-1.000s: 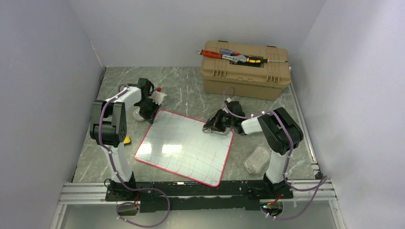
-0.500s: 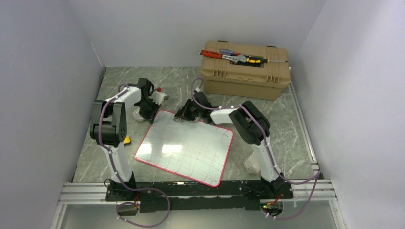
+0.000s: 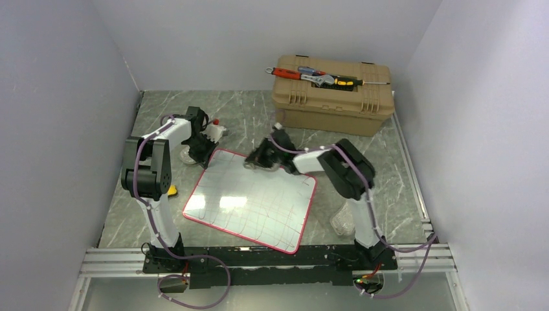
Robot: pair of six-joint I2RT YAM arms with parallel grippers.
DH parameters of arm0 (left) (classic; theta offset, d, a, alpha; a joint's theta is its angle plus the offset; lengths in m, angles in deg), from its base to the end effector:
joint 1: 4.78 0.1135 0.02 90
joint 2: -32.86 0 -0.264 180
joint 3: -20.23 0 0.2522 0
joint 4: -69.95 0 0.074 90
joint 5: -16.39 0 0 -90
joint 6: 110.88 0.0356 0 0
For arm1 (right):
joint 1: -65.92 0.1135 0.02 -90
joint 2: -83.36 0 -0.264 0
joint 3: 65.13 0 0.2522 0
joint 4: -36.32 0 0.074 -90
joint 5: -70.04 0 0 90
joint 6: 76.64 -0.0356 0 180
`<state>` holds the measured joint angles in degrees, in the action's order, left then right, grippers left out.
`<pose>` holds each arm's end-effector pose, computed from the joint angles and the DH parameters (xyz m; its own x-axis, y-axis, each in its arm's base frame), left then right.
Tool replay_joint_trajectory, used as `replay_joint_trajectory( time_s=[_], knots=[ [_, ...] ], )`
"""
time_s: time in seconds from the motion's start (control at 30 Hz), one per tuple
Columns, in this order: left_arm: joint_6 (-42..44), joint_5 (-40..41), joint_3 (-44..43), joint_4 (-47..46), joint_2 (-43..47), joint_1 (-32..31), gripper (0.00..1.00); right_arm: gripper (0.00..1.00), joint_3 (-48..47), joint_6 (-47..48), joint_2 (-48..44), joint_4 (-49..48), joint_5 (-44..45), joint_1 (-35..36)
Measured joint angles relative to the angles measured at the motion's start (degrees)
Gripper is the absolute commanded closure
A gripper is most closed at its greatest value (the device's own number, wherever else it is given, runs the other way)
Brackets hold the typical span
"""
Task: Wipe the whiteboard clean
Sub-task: Hold the whiteboard at the center of the board.
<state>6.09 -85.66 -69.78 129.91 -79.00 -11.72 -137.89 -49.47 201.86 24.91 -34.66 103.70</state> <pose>0.3643 -0.0518 0.1569 -0.8087 0.5452 -0.2207 0.5772 0.8078 -0.1196 0.3197 0.2593 0.1037 -0.8781 0.4082 -0.2498 0.0503 0.5978 0.8000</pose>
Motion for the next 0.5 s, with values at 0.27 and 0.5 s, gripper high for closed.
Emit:
replay_joint_trajectory(
  time_s=[0.27,0.5],
  knots=[
    [0.0,0.0,-0.3,0.3,-0.1,0.0,0.98,1.00,-30.6,2.5,17.3,10.4,2.4,5.6],
    [0.0,-0.2,-0.4,0.4,-0.1,0.2,0.98,1.00,-3.6,1.9,2.4,1.6,3.1,3.3]
  ],
)
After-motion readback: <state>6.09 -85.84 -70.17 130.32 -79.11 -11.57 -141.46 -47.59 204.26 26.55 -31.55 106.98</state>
